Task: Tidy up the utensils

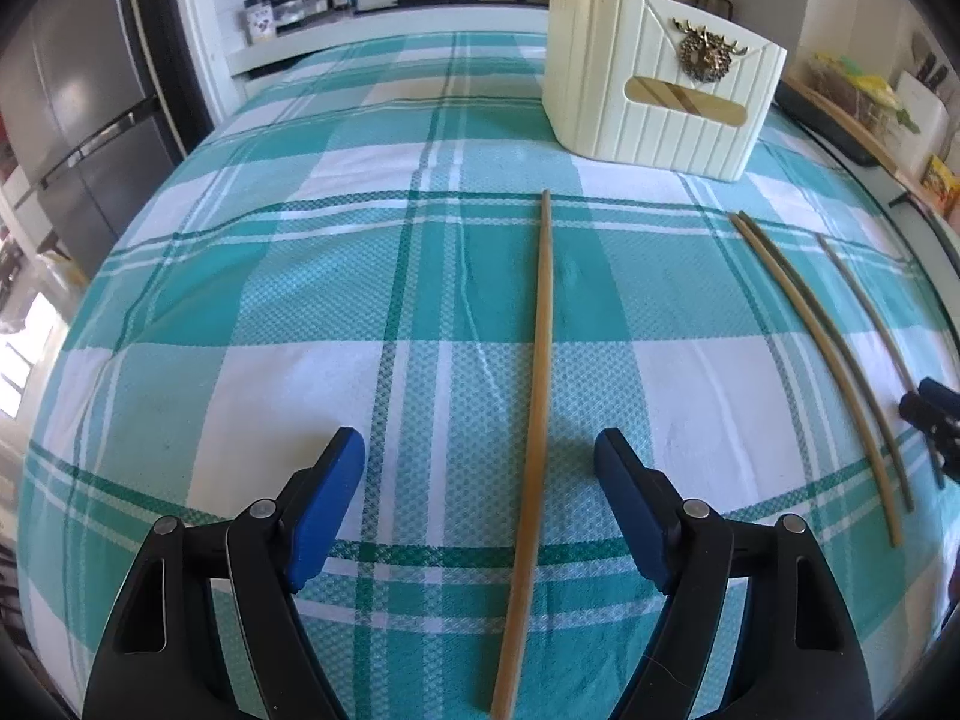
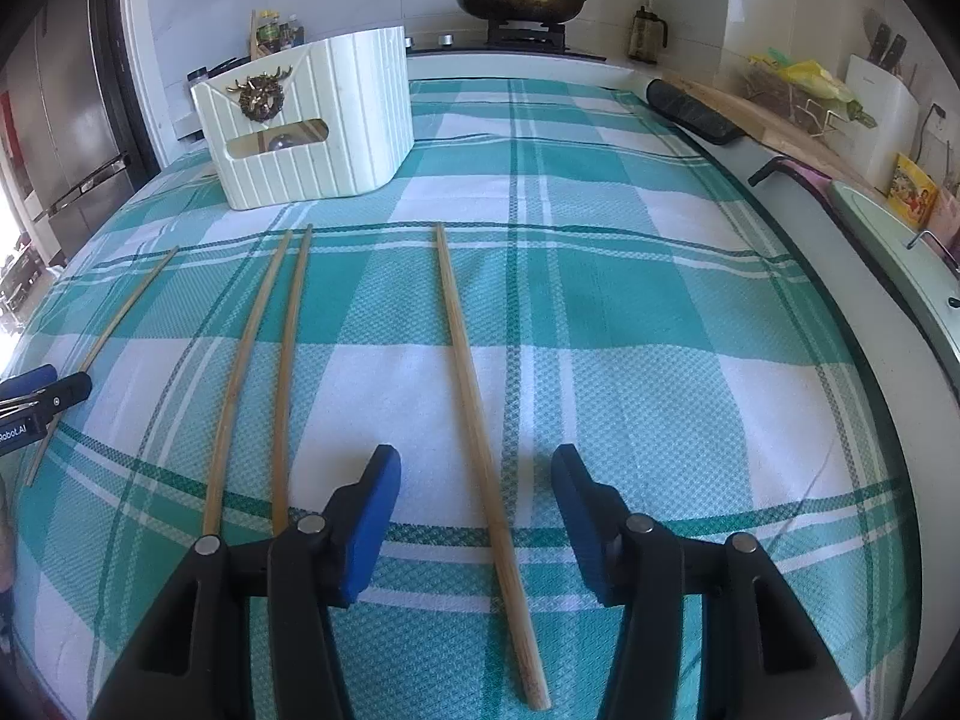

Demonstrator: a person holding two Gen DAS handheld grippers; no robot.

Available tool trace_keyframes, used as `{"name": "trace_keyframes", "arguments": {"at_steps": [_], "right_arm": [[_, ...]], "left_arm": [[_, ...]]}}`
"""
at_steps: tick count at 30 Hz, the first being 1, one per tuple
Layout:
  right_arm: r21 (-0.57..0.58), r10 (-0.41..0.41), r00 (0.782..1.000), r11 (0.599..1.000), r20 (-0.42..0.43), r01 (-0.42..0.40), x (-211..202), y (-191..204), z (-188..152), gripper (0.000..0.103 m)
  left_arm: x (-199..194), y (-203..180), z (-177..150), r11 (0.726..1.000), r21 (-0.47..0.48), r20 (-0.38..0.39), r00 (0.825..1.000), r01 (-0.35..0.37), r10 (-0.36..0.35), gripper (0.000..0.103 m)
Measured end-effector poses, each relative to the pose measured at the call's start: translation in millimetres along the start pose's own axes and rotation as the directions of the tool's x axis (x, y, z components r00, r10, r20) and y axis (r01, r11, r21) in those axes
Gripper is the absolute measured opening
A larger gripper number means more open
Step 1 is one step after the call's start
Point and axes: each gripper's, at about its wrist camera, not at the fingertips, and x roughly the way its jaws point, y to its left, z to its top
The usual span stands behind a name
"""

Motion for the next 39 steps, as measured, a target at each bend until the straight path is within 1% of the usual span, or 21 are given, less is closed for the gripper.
{"name": "trace_keyframes", "arguments": {"at_steps": [3,5,7,9,14,17,18,19,22,23,25,26,27,28,29,30,31,32,34,36,39], "right_arm": [[-0.023,0.064,0.994,0.998,-0.092,-0.066,2,-7,11,0.054],[-0.037,0.107,0.981,0.993,-0.159,-0.114,6,-11,19,0.054],[-0.077,0.114,0.971,0.988,-0.209,-0.133,11,-11,26,0.054],[-0.13,0.099,0.964,0.982,-0.246,-0.134,16,-8,33,0.054],[-0.191,0.087,0.955,0.971,-0.283,-0.145,31,2,49,0.053],[-0.199,0.074,0.954,0.97,-0.289,-0.136,42,5,64,0.053],[-0.2,0.073,0.954,0.97,-0.291,-0.135,46,7,69,0.052],[-0.203,0.071,0.953,0.97,-0.294,-0.135,49,7,74,0.052],[-0.212,0.067,0.955,0.968,-0.288,-0.132,60,12,91,0.046],[-0.198,0.075,0.955,0.971,-0.288,-0.136,66,12,98,0.045],[-0.182,0.072,0.958,0.975,-0.276,-0.126,73,11,109,0.042],[-0.171,0.076,0.959,0.977,-0.272,-0.126,77,10,113,0.04],[-0.16,0.073,0.963,0.98,-0.26,-0.118,80,10,118,0.033],[-0.157,0.064,0.965,0.982,-0.253,-0.106,82,9,122,0.03],[-0.152,0.064,0.968,0.983,-0.244,-0.103,85,9,125,0.023],[-0.147,0.063,0.969,0.984,-0.239,-0.1,87,9,128,0.014],[-0.143,0.06,0.971,0.985,-0.233,-0.095,89,10,130,0.009],[-0.133,0.062,0.971,0.987,-0.23,-0.095,91,9,132,0.006],[-0.093,0.088,0.972,0.99,-0.219,-0.11,91,7,134,0.005],[-0.059,0.127,0.976,0.989,-0.175,-0.139,81,4,136,0.005],[-0.043,0.184,0.979,0.981,-0.093,-0.188,49,5,138,0.006]], "left_arm": [[2,8,12,0.997,0.025,-0.058,0.995,0.08,-0.078,0.08],[7,12,22,0.992,0.038,-0.104,0.988,0.123,-0.119,0.08],[12,14,30,0.989,0.054,-0.138,0.982,0.137,-0.128,0.08],[17,14,38,0.987,0.078,-0.157,0.979,0.143,-0.129,0.08],[35,9,58,0.982,0.139,-0.198,0.975,0.128,-0.099,0.079],[43,-1,69,0.977,0.186,-0.203,0.977,0.103,-0.065,0.074],[44,-3,72,0.975,0.195,-0.203,0.977,0.105,-0.064,0.072],[46,-5,76,0.973,0.202,-0.206,0.976,0.11,-0.067,0.067],[53,-12,90,0.971,0.212,-0.212,0.975,0.109,-0.063,0.061],[56,-14,94,0.971,0.209,-0.214,0.974,0.116,-0.071,0.056],[60,-17,101,0.972,0.204,-0.207,0.976,0.117,-0.074,0.051],[61,-18,103,0.972,0.204,-0.203,0.976,0.115,-0.073,0.045],[62,-20,106,0.972,0.202,-0.197,0.977,0.116,-0.076,0.041],[63,-21,108,0.973,0.199,-0.193,0.978,0.119,-0.081,0.032],[63,-22,109,0.973,0.198,-0.187,0.979,0.12,-0.083,0.022],[63,-23,109,0.972,0.2,-0.181,0.98,0.121,-0.085,0.015],[62,-24,109,0.971,0.201,-0.176,0.98,0.125,-0.09,0.007],[61,-25,108,0.972,0.201,-0.166,0.982,0.12,-0.087,0.006],[56,-23,107,0.973,0.185,-0.148,0.983,0.137,-0.11,0.005],[38,-20,105,0.972,0.169,-0.102,0.984,0.162,-0.147,0.004],[5,-15,106,0.971,0.171,-0.018,0.985,0.17,-0.169,0.004]]}}
